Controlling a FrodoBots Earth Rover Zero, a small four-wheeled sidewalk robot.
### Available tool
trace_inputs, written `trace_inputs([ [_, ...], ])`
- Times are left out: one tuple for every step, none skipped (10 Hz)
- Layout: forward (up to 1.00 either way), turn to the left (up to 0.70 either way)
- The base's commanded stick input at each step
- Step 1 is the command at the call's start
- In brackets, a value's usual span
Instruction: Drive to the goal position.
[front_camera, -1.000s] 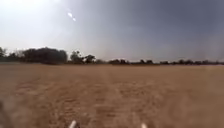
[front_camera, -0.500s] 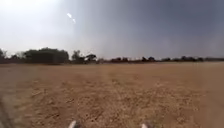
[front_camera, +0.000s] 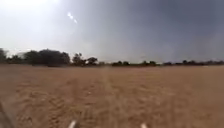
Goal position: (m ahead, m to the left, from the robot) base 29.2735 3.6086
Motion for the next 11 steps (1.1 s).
trace_inputs([
  [1.00,0.27],
  [1.00,0.00],
  [1.00,0.00],
  [1.00,0.00],
  [1.00,0.00],
  [1.00,0.00],
  [1.00,0.00],
  [1.00,0.00],
  [1.00,0.00],
  [1.00,0.01],
  [1.00,0.17],
])
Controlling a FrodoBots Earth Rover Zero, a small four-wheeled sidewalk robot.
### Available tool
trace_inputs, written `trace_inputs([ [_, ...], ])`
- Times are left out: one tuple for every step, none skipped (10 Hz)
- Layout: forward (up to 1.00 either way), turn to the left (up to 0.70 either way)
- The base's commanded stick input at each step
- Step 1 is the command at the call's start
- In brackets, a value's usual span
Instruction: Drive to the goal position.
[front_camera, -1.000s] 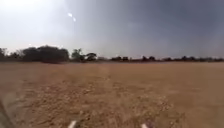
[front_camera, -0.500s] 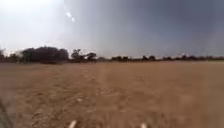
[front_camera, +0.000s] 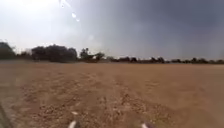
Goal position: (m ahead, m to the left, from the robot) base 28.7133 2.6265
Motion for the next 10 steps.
trace_inputs([
  [1.00,0.27],
  [1.00,0.10],
  [1.00,0.00],
  [1.00,0.00],
  [1.00,0.00],
  [1.00,0.00],
  [1.00,0.00],
  [1.00,0.00],
  [1.00,0.00],
  [1.00,0.00],
])
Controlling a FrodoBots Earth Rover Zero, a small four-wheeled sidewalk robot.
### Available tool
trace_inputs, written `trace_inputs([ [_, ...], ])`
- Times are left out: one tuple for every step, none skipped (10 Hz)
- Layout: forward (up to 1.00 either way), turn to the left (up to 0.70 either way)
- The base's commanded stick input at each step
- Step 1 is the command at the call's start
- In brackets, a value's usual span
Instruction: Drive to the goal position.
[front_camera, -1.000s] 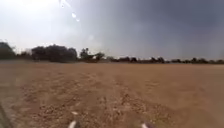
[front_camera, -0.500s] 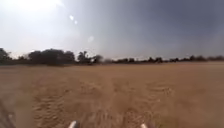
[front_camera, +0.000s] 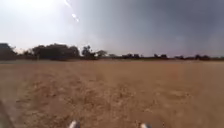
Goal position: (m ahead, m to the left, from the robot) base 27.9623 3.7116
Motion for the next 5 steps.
trace_inputs([
  [1.00,0.00],
  [1.00,0.00],
  [1.00,0.00],
  [1.00,0.00],
  [1.00,0.00],
])
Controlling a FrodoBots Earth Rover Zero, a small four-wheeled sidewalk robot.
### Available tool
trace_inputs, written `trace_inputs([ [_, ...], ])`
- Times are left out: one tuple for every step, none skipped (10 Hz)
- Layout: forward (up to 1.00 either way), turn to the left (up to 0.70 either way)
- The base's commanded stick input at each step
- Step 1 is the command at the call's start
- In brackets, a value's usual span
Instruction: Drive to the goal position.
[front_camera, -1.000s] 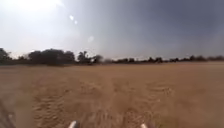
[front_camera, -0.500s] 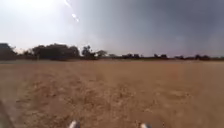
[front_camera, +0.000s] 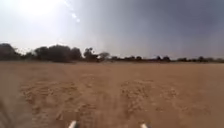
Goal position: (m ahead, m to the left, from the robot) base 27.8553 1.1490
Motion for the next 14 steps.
trace_inputs([
  [1.00,0.00],
  [1.00,0.00],
  [1.00,0.00],
  [1.00,0.00],
  [1.00,0.00],
  [1.00,0.00],
  [1.00,0.00],
  [1.00,0.00],
  [1.00,0.00],
  [1.00,0.00],
  [1.00,0.00],
  [1.00,0.00],
  [1.00,0.00],
  [1.00,0.00],
])
